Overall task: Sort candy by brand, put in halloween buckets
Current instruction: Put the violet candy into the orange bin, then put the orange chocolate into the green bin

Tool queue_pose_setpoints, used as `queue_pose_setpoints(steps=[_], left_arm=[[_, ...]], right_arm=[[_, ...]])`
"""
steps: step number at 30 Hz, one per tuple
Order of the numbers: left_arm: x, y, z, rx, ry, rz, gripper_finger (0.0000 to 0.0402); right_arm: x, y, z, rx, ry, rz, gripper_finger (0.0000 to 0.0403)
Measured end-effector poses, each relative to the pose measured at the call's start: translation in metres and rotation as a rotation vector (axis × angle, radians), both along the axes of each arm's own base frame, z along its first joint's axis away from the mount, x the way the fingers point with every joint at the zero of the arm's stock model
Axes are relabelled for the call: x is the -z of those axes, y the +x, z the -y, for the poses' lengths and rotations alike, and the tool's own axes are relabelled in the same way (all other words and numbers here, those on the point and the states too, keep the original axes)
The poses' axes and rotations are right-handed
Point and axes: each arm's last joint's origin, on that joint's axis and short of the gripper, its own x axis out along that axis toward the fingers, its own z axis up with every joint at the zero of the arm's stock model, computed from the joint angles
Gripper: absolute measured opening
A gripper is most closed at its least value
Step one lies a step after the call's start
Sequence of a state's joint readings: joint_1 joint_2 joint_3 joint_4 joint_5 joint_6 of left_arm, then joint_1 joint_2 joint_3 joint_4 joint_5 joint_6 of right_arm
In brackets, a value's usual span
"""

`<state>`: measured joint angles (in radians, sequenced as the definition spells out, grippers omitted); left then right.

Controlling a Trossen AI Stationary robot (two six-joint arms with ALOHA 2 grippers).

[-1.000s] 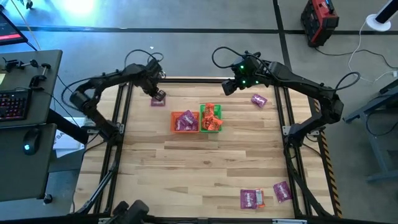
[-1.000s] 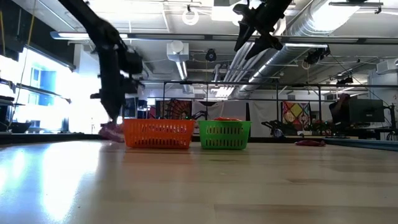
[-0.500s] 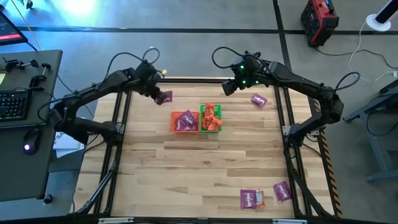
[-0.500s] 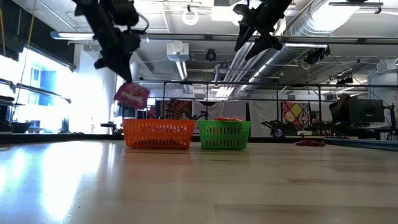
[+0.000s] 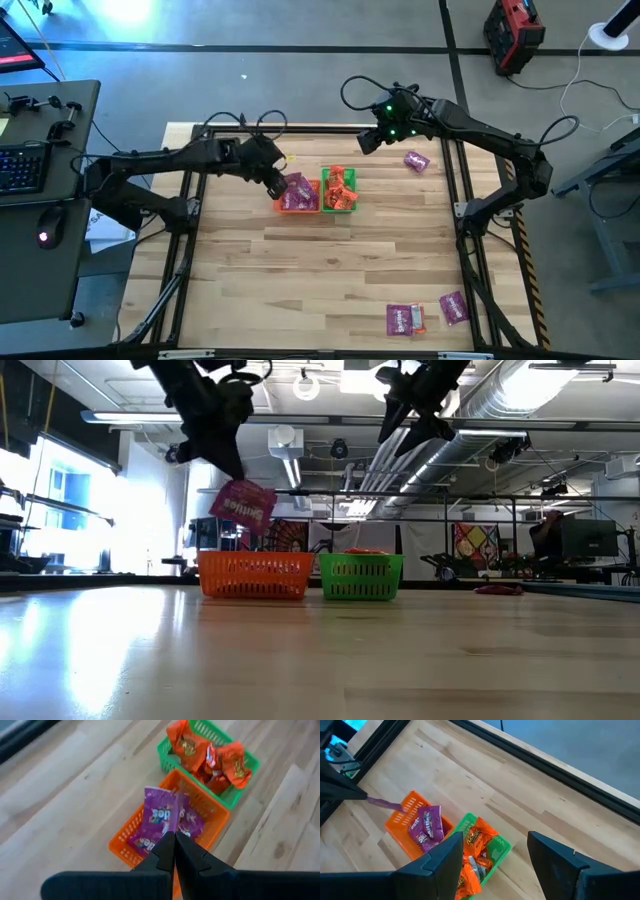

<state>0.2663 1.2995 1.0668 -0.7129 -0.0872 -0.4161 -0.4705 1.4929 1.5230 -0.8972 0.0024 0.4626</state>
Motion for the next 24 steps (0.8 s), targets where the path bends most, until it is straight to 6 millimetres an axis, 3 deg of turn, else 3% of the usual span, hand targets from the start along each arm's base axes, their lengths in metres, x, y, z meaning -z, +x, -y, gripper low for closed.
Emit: queue_pose_setpoints(steps=[11, 21, 24], left_arm=[[0.019, 0.018, 0.015, 0.053, 0.011, -0.08, 0.0014], [0.015, 0.017, 0.015, 0.044, -0.067, -0.027, 0.0133], [0.003, 0.012, 0.017, 0.034, -0.112, 0.032, 0.0162]], right_arm=[[-0.015, -0.018, -0.011, -0.085, -0.029, 0.002, 0.0216], [-0.017, -0.032, -0.026, -0.143, -0.012, -0.074, 0.0216], [-0.011, -0.029, -0.038, -0.21, 0.017, -0.115, 0.0216]])
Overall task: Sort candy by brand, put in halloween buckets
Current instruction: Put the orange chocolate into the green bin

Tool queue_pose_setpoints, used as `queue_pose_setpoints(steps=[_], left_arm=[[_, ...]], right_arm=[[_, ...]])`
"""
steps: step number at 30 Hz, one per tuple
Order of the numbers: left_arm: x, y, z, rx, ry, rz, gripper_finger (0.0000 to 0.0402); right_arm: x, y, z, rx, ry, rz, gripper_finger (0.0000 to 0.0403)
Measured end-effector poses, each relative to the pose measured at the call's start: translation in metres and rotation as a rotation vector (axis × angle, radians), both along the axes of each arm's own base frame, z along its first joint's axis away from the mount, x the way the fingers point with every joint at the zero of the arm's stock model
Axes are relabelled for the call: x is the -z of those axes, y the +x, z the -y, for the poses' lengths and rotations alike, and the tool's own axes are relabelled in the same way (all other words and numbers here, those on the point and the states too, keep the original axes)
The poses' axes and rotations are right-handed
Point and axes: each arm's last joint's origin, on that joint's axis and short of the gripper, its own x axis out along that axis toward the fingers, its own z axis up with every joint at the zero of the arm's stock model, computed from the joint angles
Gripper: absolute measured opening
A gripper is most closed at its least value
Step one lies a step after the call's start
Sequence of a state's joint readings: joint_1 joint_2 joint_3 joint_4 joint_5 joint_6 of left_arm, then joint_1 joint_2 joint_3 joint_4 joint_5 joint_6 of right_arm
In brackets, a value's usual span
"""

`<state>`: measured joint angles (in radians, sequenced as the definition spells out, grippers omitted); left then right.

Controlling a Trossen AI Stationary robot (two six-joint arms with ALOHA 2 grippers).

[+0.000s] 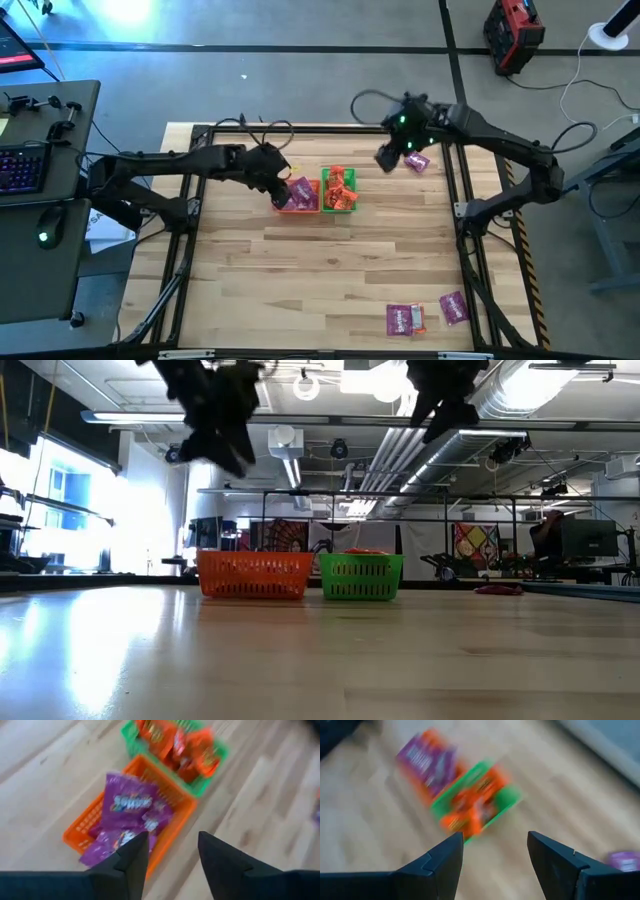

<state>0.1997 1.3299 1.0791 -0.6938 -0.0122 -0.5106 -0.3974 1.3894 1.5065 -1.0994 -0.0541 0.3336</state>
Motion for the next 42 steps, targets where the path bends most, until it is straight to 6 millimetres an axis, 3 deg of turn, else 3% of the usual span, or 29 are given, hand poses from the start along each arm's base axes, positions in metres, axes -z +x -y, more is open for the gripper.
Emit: queue_pose_setpoints(steps=[5, 11, 16, 18, 20, 27, 38, 42], left_arm=[[-0.033, -0.015, 0.0, -0.071, 0.07, 0.138, 0.0178], [-0.062, -0.035, -0.003, -0.147, 0.16, 0.296, 0.0179], [-0.07, -0.045, -0.006, -0.122, 0.223, 0.317, 0.0179], [-0.071, -0.046, -0.009, -0.111, 0.252, 0.31, 0.0179], [-0.07, -0.046, -0.011, -0.094, 0.279, 0.296, 0.0179], [-0.068, -0.046, -0.013, 0.044, 0.298, 0.267, 0.0179], [-0.066, -0.047, -0.005, 0.163, 0.187, 0.282, 0.0179], [-0.065, -0.046, 0.001, 0.163, 0.153, 0.284, 0.0179]], right_arm=[[0.051, 0.005, -0.041, -0.17, 0.204, -0.069, 0.0215], [0.115, -0.016, -0.113, -0.293, 0.486, -0.194, 0.0194], [0.133, -0.028, -0.185, -0.273, 0.654, -0.254, 0.0099], [0.135, -0.027, -0.213, -0.229, 0.697, -0.228, 0.0043], [0.138, -0.026, -0.235, -0.158, 0.729, -0.216, 0.0011], [0.166, -0.031, -0.269, 0.186, 0.793, -0.429, 0.0063], [0.18, -0.056, -0.285, 0.46, 0.736, -0.606, 0.021], [0.188, -0.056, -0.287, 0.522, 0.703, -0.633, 0.0241]])
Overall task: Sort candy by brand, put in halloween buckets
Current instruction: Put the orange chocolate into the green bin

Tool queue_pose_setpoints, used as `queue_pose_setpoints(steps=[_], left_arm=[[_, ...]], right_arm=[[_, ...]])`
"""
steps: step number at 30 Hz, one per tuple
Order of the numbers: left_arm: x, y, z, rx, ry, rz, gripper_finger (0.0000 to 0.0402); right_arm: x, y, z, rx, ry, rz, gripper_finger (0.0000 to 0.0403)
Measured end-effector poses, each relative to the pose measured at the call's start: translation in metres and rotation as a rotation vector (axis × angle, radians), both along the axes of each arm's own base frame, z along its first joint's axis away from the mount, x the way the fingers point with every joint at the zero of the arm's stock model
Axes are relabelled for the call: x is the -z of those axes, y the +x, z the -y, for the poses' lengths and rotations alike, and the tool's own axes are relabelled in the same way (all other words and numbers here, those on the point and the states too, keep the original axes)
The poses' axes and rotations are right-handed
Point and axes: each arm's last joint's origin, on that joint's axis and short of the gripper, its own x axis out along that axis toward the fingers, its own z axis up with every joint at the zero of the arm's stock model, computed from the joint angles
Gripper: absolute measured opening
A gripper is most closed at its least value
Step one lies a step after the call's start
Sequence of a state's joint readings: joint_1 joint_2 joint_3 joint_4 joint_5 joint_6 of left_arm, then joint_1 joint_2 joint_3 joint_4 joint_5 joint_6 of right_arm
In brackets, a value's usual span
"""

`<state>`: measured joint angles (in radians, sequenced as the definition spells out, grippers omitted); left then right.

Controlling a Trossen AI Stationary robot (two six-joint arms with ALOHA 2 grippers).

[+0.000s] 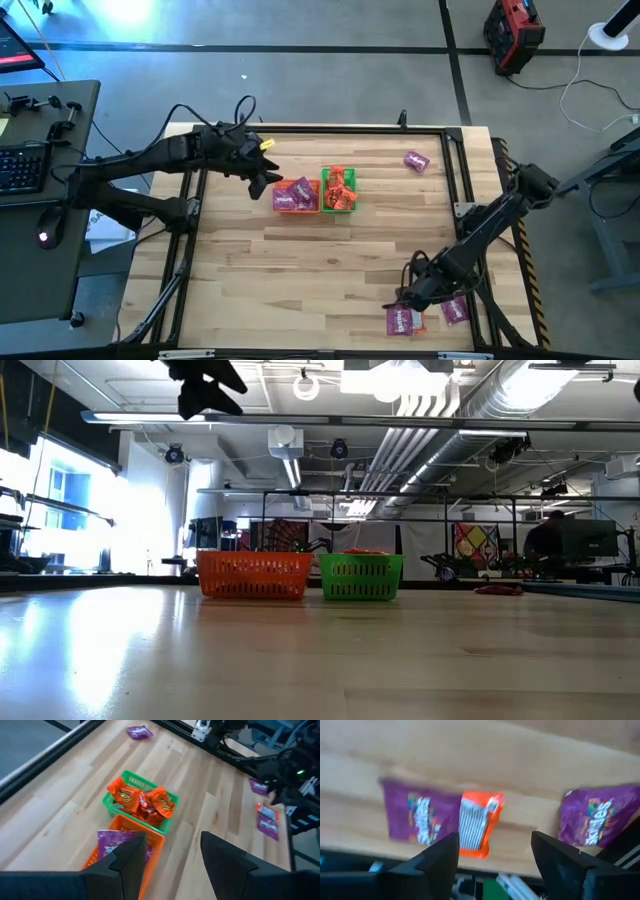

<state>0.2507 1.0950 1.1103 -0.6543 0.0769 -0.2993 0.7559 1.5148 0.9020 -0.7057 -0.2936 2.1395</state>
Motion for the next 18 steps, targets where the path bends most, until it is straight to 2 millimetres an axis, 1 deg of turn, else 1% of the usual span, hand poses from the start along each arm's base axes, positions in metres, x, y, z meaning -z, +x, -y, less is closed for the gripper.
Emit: queue_pose_setpoints(steps=[4, 9, 12, 15, 18], left_arm=[[-0.001, 0.002, 0.006, 0.008, -0.001, 0.007, 0.0179], [-0.001, 0.003, 0.01, 0.007, -0.026, 0.021, 0.0179], [-0.002, 0.004, 0.012, 0.008, -0.035, 0.024, 0.0179], [-0.002, 0.005, 0.014, 0.017, -0.036, 0.035, 0.0179], [-0.002, 0.005, 0.015, 0.018, -0.037, 0.036, 0.0179]], right_arm=[[0.009, 0.003, -0.002, 0.026, -0.031, -0.022, 0.024], [0.02, 0.007, -0.007, -0.002, 0.002, -0.06, 0.0218], [0.022, 0.008, -0.006, 0.003, -0.004, -0.067, 0.0205], [0.023, 0.009, -0.005, 0.012, -0.002, -0.056, 0.0197], [0.032, 0.009, -0.005, 0.02, 0.033, -0.022, 0.0195]])
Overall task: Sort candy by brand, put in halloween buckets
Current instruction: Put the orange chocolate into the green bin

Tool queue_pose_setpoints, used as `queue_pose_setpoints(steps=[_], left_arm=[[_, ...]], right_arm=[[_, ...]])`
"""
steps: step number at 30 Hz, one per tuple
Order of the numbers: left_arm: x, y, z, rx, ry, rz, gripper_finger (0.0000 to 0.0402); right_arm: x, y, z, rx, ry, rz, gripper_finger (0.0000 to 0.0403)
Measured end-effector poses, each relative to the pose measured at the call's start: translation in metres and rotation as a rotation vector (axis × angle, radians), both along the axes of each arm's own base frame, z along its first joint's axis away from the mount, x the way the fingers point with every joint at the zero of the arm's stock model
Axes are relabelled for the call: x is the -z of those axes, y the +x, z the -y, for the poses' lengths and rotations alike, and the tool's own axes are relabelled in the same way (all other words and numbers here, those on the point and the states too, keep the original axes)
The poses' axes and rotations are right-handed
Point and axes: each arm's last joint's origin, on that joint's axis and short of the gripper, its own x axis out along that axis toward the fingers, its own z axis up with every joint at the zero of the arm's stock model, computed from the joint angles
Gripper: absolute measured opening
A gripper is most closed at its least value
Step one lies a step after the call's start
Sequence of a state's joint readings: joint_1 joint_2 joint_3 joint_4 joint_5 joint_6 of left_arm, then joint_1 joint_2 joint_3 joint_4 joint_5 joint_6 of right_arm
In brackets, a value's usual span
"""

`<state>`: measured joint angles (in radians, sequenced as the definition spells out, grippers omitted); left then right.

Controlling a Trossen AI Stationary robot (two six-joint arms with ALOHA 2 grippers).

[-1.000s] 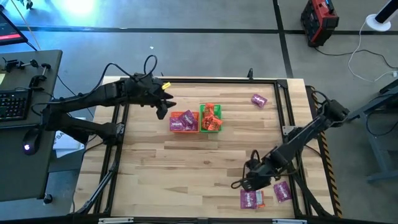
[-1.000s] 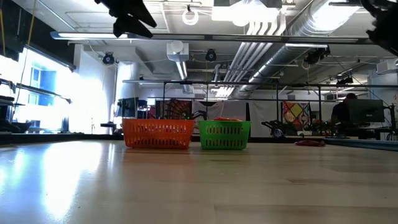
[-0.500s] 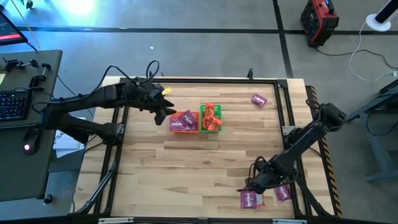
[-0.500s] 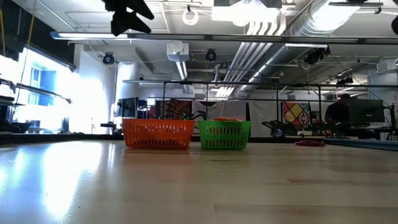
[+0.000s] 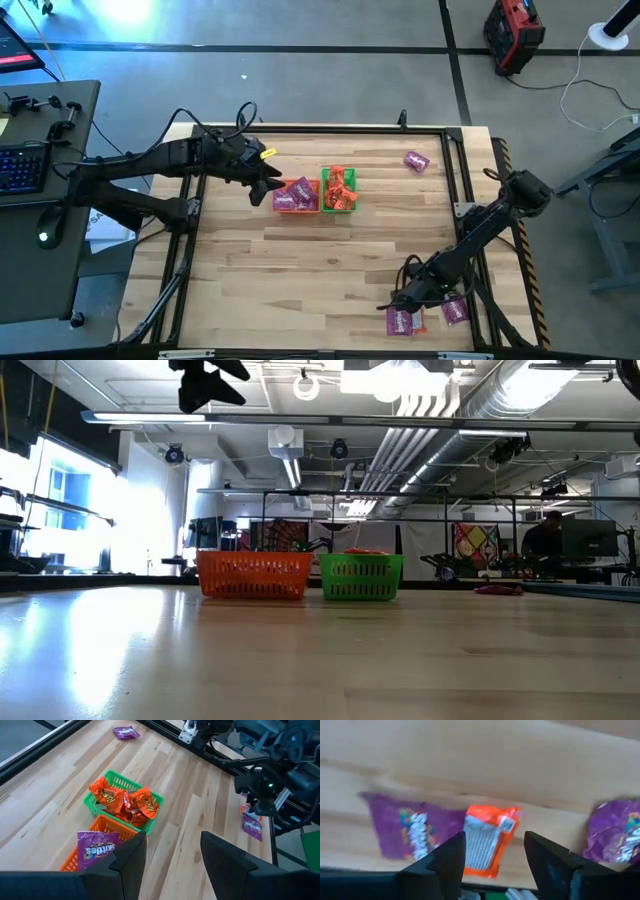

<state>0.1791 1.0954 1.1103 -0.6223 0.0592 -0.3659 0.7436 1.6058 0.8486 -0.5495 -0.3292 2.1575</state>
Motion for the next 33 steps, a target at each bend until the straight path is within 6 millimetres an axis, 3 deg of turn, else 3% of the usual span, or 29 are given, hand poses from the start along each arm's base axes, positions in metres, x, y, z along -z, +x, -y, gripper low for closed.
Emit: queue_pose_setpoints(steps=[14, 28, 33], left_arm=[[0.0, 0.0, 0.0, -0.015, -0.021, 0.002, 0.0179], [0.0, 0.0, 0.0, 0.001, 0.001, 0.0, 0.0179], [0.0, 0.0, -0.001, -0.019, 0.016, -0.002, 0.0179]], right_arm=[[0.006, -0.002, 0.005, 0.029, -0.032, 0.003, 0.0176], [0.012, -0.001, 0.003, 0.014, -0.029, -0.012, 0.0074], [0.0, -0.001, 0.004, -0.027, -0.029, 0.028, 0.0011]])
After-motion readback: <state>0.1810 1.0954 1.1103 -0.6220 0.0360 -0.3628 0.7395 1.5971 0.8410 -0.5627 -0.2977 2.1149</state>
